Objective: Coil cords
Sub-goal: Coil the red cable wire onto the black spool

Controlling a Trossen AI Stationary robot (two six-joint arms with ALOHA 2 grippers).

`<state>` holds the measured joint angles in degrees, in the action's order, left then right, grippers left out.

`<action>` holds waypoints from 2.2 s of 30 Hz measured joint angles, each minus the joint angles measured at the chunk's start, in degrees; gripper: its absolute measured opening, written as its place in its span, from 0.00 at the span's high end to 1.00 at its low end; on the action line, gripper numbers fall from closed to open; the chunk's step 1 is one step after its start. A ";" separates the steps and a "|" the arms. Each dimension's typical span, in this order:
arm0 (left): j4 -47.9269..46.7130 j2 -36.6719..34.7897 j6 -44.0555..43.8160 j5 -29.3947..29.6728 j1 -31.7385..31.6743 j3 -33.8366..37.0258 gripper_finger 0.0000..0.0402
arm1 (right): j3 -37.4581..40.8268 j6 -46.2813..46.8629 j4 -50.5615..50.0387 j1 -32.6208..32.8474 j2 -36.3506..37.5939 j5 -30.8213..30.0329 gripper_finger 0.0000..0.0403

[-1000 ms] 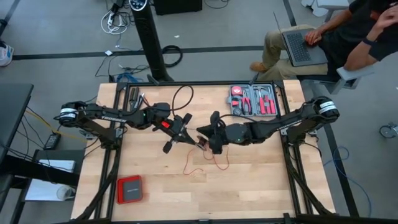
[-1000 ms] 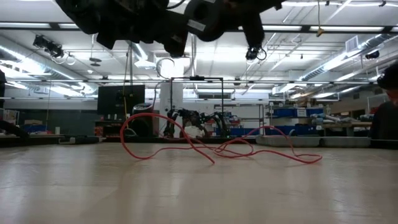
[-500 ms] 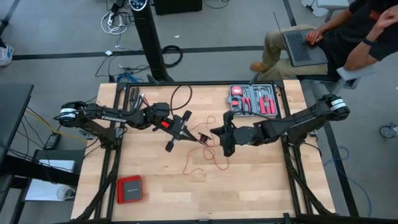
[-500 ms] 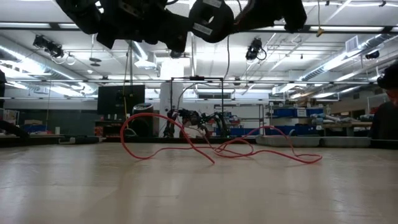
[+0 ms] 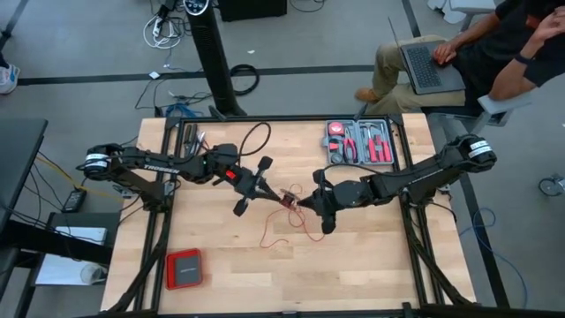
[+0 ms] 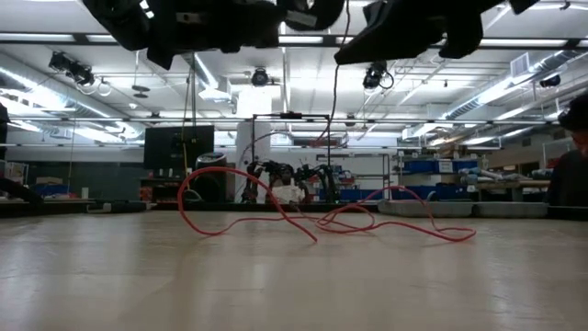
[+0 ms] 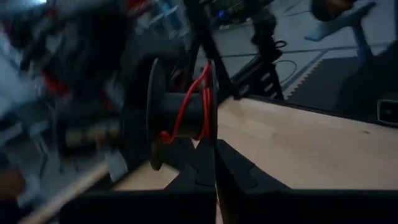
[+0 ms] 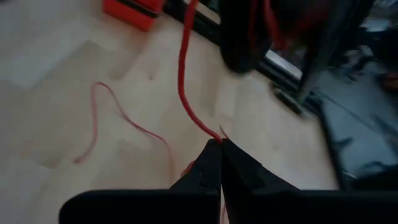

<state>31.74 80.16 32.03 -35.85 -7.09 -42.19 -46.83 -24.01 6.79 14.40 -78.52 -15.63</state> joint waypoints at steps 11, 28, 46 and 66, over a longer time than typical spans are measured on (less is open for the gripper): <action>4.76 -0.02 6.23 -7.17 0.07 0.00 1.00 | 0.99 0.00 8.71 -7.85 -1.11 9.75 1.00; 4.53 -0.04 -4.75 -15.65 0.46 -0.02 1.00 | -8.09 -12.67 10.12 -9.38 -11.22 6.10 1.00; 1.53 -0.02 -7.19 -16.99 0.46 -0.02 1.00 | -8.52 -27.16 17.62 -6.15 -11.38 12.70 1.00; 2.31 -0.02 -14.39 -19.64 0.46 -0.02 1.00 | -11.19 -43.81 20.43 -7.03 -11.37 16.57 1.00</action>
<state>34.05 80.14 17.65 -55.49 -6.63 -42.22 -58.02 -67.82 27.22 7.38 -89.89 0.94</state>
